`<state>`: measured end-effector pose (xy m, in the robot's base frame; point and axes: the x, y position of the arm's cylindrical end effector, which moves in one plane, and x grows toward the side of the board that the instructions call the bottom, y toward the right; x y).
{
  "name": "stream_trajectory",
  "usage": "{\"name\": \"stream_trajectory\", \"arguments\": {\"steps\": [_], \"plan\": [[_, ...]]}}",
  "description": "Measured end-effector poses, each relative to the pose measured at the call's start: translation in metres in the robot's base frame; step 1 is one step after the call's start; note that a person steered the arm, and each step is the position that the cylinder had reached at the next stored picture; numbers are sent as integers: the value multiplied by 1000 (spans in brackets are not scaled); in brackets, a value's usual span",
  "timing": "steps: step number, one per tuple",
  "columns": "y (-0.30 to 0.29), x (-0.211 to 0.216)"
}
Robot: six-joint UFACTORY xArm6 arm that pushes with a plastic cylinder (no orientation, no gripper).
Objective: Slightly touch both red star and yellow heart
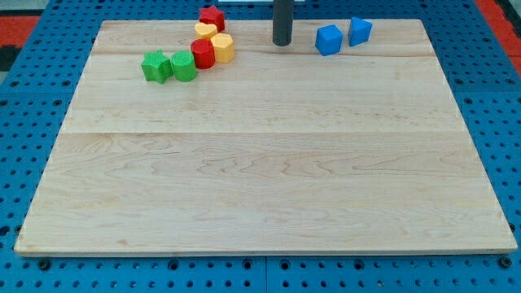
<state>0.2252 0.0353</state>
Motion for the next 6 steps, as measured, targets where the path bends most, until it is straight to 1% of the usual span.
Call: {"name": "stream_trajectory", "arguments": {"steps": [1, 2, 3, 4, 5, 6], "plan": [[6, -33], [-2, -33], [-45, -32], [-64, -33], [-67, -33], [-103, -22]]}}
